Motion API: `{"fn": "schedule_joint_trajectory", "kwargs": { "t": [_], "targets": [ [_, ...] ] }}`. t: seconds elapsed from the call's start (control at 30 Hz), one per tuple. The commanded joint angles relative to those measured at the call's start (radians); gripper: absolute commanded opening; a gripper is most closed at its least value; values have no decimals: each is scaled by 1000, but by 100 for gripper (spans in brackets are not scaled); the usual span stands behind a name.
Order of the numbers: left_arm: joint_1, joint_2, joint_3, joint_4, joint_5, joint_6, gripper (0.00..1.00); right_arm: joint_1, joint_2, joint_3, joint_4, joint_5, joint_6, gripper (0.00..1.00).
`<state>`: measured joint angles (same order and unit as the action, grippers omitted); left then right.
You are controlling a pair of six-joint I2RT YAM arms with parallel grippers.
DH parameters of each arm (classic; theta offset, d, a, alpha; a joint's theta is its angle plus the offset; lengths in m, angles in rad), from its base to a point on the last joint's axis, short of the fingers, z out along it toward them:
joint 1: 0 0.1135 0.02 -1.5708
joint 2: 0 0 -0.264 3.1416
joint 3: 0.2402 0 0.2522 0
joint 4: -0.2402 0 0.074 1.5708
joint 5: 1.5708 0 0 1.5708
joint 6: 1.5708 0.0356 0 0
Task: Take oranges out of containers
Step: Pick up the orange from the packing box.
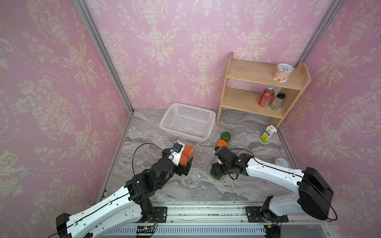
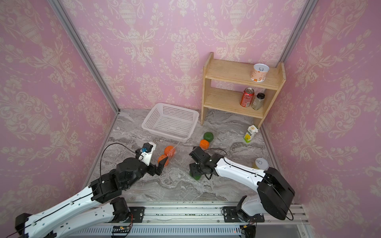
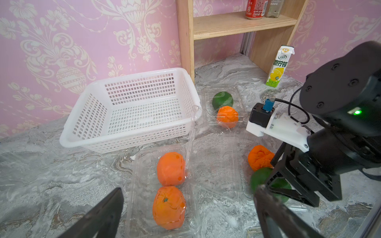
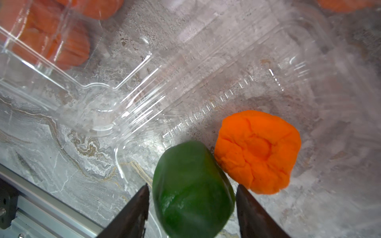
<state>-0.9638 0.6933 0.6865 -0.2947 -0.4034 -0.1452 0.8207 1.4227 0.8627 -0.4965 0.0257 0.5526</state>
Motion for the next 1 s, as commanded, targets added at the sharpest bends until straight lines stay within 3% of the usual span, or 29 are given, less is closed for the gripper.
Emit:
{"fn": "schedule_joint_trajectory", "kwargs": {
  "t": [0.0,0.17,0.3,0.47,0.6,0.77,0.97],
  "targets": [
    [8,-29,-13,-30,-29,-31,99,3,41,7,17,22,18,69],
    [7,-61,-25,-46,-41,-39,99,4,84,16,27,30,13,66],
    [7,-95,-43,-53,-52,-41,99,4,75,15,37,48,18,47],
    [8,-128,-61,-68,-71,-22,99,0,3,38,50,43,40,45],
    [8,-133,-83,-70,-104,2,99,-22,-33,132,12,63,29,46],
    [8,-144,-97,-84,-149,-11,99,-139,-16,272,25,16,-4,46],
    [8,-130,-106,-66,-147,4,99,-255,187,579,3,-47,-87,45]
  ]
}}
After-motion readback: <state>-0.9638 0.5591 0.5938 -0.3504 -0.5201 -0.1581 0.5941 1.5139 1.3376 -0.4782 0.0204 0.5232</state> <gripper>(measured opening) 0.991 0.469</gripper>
